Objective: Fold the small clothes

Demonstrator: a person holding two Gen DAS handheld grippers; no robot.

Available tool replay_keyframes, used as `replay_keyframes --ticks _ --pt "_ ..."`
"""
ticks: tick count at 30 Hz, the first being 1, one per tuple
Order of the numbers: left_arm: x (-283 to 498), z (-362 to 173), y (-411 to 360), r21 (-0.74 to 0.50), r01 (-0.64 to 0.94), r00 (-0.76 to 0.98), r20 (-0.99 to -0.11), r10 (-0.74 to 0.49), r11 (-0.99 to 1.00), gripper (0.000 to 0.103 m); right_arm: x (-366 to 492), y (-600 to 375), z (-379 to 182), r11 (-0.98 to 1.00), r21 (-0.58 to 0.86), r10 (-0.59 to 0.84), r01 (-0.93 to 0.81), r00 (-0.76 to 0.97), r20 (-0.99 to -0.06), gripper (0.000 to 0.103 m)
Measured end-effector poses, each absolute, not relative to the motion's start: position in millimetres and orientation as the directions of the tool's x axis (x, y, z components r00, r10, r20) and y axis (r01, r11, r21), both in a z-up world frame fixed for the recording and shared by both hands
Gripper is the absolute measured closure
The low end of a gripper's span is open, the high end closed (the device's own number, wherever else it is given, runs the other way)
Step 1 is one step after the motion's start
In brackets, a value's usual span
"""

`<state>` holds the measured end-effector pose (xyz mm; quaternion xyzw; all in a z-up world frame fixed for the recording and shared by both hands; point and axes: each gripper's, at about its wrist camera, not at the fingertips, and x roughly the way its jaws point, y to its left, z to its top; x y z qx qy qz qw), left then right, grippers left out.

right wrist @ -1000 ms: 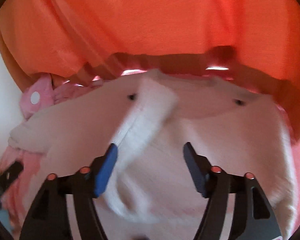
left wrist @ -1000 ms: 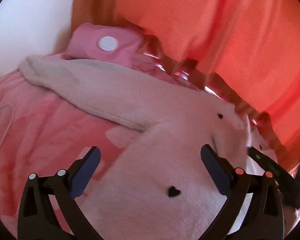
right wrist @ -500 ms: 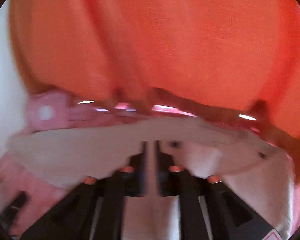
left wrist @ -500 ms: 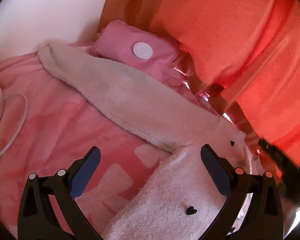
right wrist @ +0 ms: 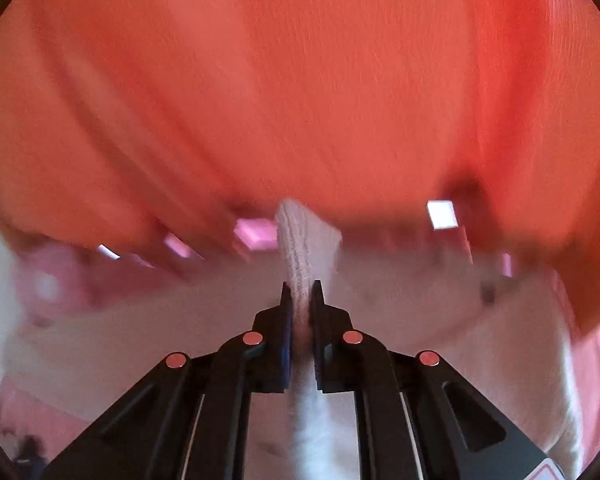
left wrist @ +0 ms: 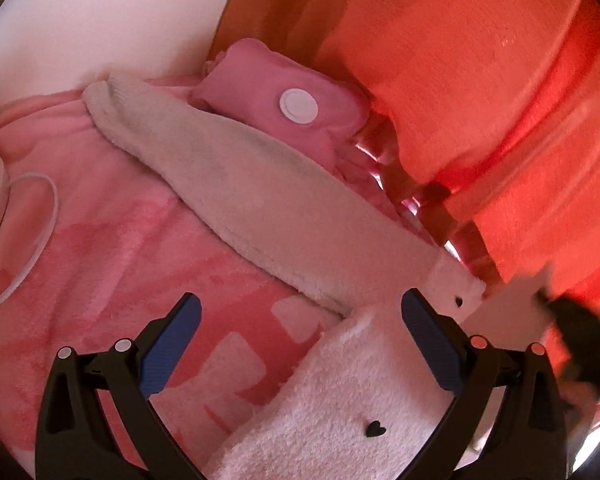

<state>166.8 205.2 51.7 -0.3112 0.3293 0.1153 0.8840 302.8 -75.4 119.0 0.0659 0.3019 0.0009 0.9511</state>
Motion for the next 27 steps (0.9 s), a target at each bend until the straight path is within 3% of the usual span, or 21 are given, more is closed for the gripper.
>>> replay_keyframes --ticks 2,3,4,7,12,17,19,24,25,27 --pt "166.9 52.3 205.7 -0.477 -0.404 0.762 -0.648 -0.002 0.78 0.005 296.5 -36.5 123.3 0.984 0.119 0.18 -0.136 0.792 -0.583 0.087" --pt "167.0 52.1 205.6 -0.475 -0.401 0.762 -0.648 -0.003 0.783 0.005 298.5 -15.2 108.5 0.973 0.101 0.225 -0.21 0.737 -0.637 0.086" --pt "166.8 51.6 205.3 -0.473 -0.396 0.761 -0.648 -0.007 0.787 0.005 300.1 4.7 83.7 0.958 0.078 0.249 -0.275 0.668 -0.701 0.077" --pt "168.6 48.1 204.4 -0.485 -0.382 0.757 -0.653 -0.034 0.787 0.005 288.3 19.0 30.6 0.951 0.003 0.197 -0.311 0.596 -0.778 0.077" --pt "184.8 37.3 195.3 -0.556 -0.327 0.751 -0.644 -0.148 0.764 0.005 230.5 -94.7 39.2 0.983 0.172 0.173 -0.069 0.677 -0.715 0.073" --pt "220.5 17.3 153.4 -0.557 -0.222 0.694 -0.666 -0.271 0.8 0.005 167.1 -222.1 46.4 0.964 0.094 -0.115 0.247 0.711 -0.694 0.049" --pt "228.1 6.9 138.1 -0.532 -0.218 0.671 -0.69 -0.27 0.818 0.005 156.6 -259.3 35.9 0.934 0.109 -0.171 0.341 0.694 -0.699 0.047" --pt "241.7 -3.8 106.6 -0.42 -0.199 0.653 -0.73 -0.2 0.885 0.006 177.4 -318.7 -3.1 0.866 0.278 -0.068 0.416 0.649 -0.757 0.047" --pt "243.8 -5.9 103.4 -0.415 -0.198 0.65 -0.734 -0.198 0.888 0.011 183.1 -321.8 -8.0 0.859 0.299 -0.047 0.415 0.647 -0.761 0.047" --pt "250.0 -10.9 97.4 -0.425 -0.176 0.631 -0.741 -0.229 0.888 0.033 189.9 -323.1 -18.7 0.849 0.341 -0.003 0.403 0.65 -0.76 0.05"
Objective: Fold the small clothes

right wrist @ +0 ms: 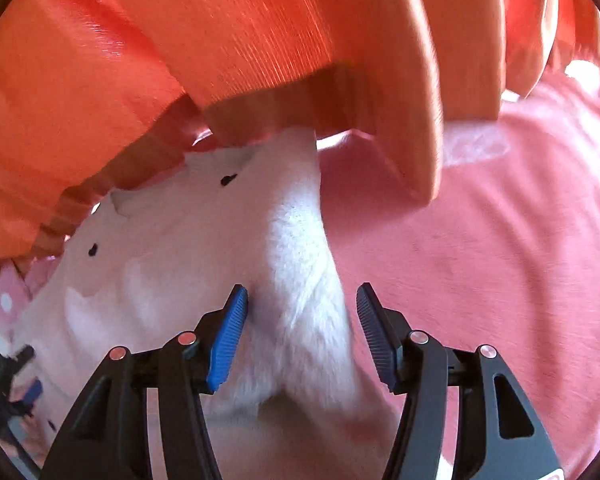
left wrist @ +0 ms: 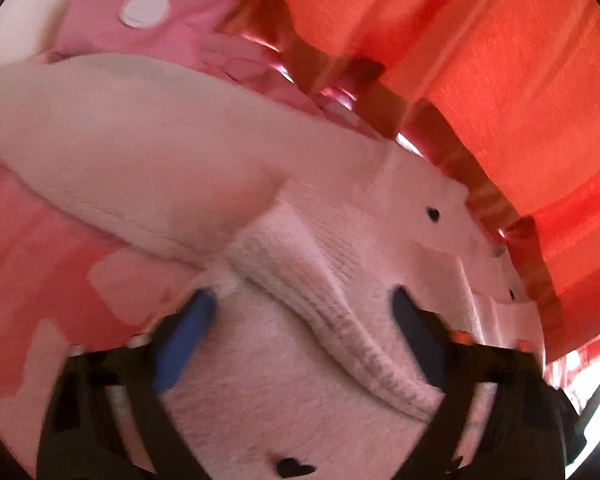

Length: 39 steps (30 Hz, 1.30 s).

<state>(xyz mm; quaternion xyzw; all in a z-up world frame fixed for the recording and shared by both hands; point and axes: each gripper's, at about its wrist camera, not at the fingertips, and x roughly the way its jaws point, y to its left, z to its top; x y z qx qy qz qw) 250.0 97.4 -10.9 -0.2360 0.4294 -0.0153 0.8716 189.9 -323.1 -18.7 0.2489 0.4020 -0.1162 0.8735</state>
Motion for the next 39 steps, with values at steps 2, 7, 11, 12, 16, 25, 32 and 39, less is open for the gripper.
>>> replay_keyframes --ticks 2,7,11,12,16,25,32,39 --pt "253.7 -13.6 93.3 -0.404 -0.164 0.627 -0.747 -0.221 0.9 0.074 194.9 -321.9 -22.4 0.852 0.36 0.022 0.381 0.661 -0.75 0.085" --pt "257.7 6.4 97.1 -0.408 -0.126 0.708 -0.675 -0.207 0.904 0.095 174.7 -331.7 15.0 0.833 0.475 0.058 0.283 0.81 -0.583 0.09" --pt "247.9 41.6 94.4 -0.423 -0.02 0.811 -0.537 -0.232 0.906 0.095 157.4 -353.9 15.1 0.791 0.525 0.029 0.315 0.837 -0.546 0.09" --pt "249.2 36.2 92.3 -0.414 -0.021 0.801 -0.551 -0.233 0.91 0.094 160.2 -357.4 0.8 0.792 0.494 0.008 0.359 0.802 -0.597 0.09" --pt "263.3 -20.0 83.5 -0.398 -0.091 0.676 -0.698 -0.237 0.913 0.094 166.5 -356.0 -40.4 0.796 0.401 -0.029 0.453 0.691 -0.722 0.087" --pt "260.2 -22.7 101.3 -0.51 -0.14 0.715 -0.645 -0.269 0.849 0.028 160.2 -325.9 21.4 0.873 0.273 -0.16 0.405 0.765 -0.624 0.052" --pt "269.9 -27.2 91.7 -0.481 -0.076 0.702 -0.648 -0.296 0.873 0.087 232.7 -325.3 -5.9 0.919 0.16 -0.141 0.36 0.68 -0.72 0.04" --pt "276.2 -0.2 85.6 -0.484 0.018 0.788 -0.532 -0.31 0.875 0.096 255.1 -313.3 -5.2 0.958 0.111 -0.101 0.265 0.674 -0.732 0.097"
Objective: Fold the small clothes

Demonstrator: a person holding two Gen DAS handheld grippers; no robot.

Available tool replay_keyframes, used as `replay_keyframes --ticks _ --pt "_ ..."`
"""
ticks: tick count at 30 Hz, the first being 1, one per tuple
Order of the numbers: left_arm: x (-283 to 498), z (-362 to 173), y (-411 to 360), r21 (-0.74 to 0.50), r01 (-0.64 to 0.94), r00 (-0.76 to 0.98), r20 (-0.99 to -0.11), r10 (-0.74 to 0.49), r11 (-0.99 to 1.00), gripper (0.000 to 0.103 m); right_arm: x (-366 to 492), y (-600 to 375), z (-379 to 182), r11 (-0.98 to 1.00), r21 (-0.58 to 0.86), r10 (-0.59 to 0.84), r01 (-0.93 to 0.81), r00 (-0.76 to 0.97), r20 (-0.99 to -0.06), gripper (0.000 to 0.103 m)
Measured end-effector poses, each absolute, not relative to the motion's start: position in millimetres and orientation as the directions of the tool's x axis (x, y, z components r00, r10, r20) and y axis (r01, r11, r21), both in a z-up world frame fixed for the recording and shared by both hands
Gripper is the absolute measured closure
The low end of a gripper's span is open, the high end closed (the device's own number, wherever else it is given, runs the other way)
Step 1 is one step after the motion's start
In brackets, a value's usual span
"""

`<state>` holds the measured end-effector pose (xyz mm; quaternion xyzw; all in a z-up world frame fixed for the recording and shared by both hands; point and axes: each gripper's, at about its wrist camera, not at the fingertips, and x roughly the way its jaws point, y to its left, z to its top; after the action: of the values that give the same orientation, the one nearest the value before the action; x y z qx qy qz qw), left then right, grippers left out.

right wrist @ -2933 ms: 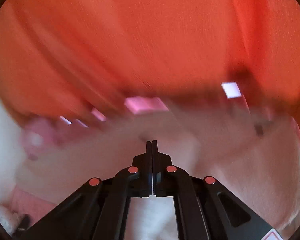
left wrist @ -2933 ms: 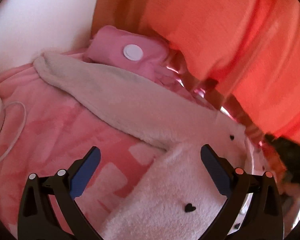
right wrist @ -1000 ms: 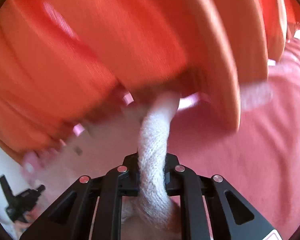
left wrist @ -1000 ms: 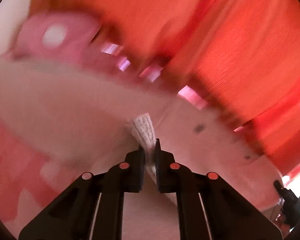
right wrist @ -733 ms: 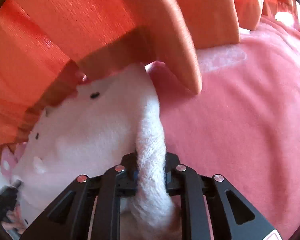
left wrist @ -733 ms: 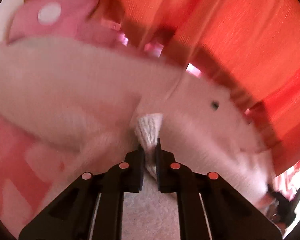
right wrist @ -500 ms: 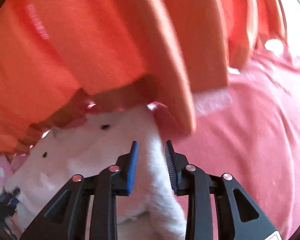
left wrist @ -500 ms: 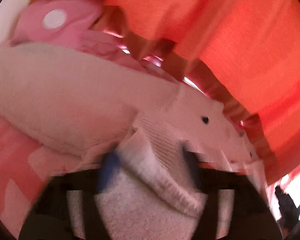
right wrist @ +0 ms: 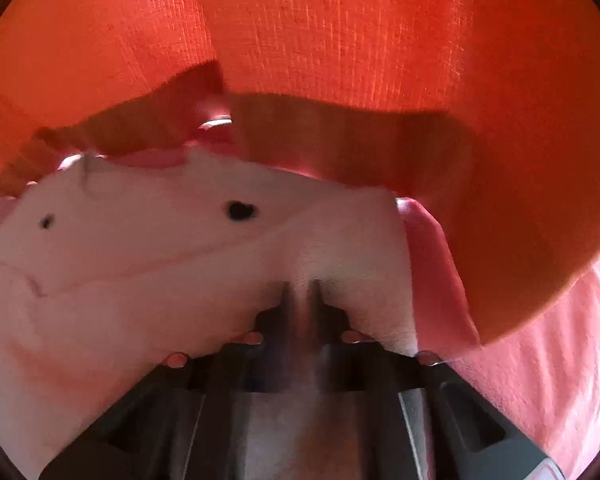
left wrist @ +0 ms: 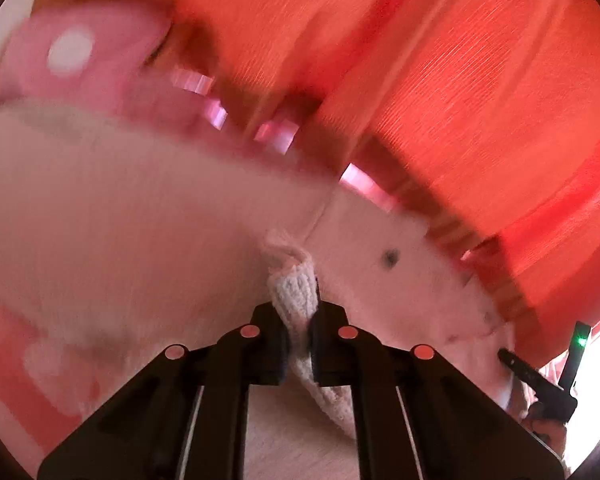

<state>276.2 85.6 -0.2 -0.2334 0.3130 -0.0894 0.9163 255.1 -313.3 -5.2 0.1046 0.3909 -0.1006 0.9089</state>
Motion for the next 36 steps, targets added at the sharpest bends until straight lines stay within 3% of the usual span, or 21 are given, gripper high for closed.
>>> replay_keyframes --ticks 3,5,6,9,11,14,19,21,24,26,29,30,32,36 --pt "273.3 29.7 88.0 -0.524 0.07 0.85 -0.415 -0.325 0.849 0.097 228.3 -343.2 7.3 0.9 0.253 -0.12 0.355 0.759 -0.64 0.098" --pt "279.8 24.1 85.4 -0.493 0.066 0.837 -0.446 -0.317 0.868 0.096 226.3 -366.3 -19.0 0.851 0.306 -0.117 0.427 0.721 -0.683 0.098" --pt "287.6 7.8 80.3 -0.455 0.049 0.806 -0.508 -0.304 0.889 0.096 227.6 -371.6 -32.2 0.839 0.327 -0.085 0.434 0.699 -0.71 0.098" --pt "299.6 -29.7 76.7 -0.421 -0.026 0.718 -0.639 -0.276 0.907 0.096 216.7 -365.9 -13.4 0.849 0.323 -0.118 0.419 0.745 -0.656 0.098" --pt "298.7 -31.2 87.6 -0.484 -0.044 0.723 -0.619 -0.307 0.874 0.096 208.8 -353.5 -0.6 0.868 0.303 -0.143 0.393 0.783 -0.605 0.098" --pt "299.5 -32.6 84.7 -0.458 -0.039 0.711 -0.637 -0.297 0.888 0.096 232.8 -352.5 -28.8 0.872 0.25 -0.11 0.421 0.667 -0.737 0.096" --pt "293.7 -34.2 90.7 -0.492 -0.045 0.711 -0.627 -0.318 0.869 0.092 184.1 -336.0 20.5 0.871 0.275 -0.149 0.406 0.752 -0.642 0.094" --pt "289.4 -34.3 88.4 -0.478 -0.043 0.711 -0.632 -0.309 0.877 0.089 176.5 -322.7 19.2 0.896 0.243 -0.11 0.37 0.718 -0.688 0.094" --pt "273.1 -24.9 86.3 -0.447 -0.049 0.718 -0.637 -0.279 0.893 0.068 162.0 -312.0 -22.2 0.908 0.101 -0.156 0.407 0.552 -0.819 0.095" --pt "256.7 -14.9 95.5 -0.448 -0.055 0.731 -0.627 -0.27 0.893 0.049 128.8 -304.7 -13.6 0.897 0.113 -0.18 0.428 0.586 -0.79 0.093" --pt "234.0 2.5 136.1 -0.485 -0.129 0.758 -0.611 -0.23 0.865 0.031 102.5 -271.4 24.5 0.91 0.167 -0.132 0.378 0.649 -0.75 0.083" --pt "226.3 6.3 159.1 -0.504 -0.167 0.768 -0.606 -0.208 0.848 0.028 92.3 -257.1 35.0 0.914 0.19 -0.113 0.359 0.673 -0.731 0.079" --pt "217.6 7.5 199.2 -0.508 -0.248 0.773 -0.617 -0.148 0.825 0.026 69.2 -220.9 45.0 0.922 0.221 -0.081 0.316 0.719 -0.69 0.055" --pt "210.5 -0.9 304.2 -0.419 -0.482 0.72 -0.69 0.075 0.77 0.026 64.2 -164.3 32.8 0.959 0.177 -0.037 0.223 0.715 -0.698 0.054"
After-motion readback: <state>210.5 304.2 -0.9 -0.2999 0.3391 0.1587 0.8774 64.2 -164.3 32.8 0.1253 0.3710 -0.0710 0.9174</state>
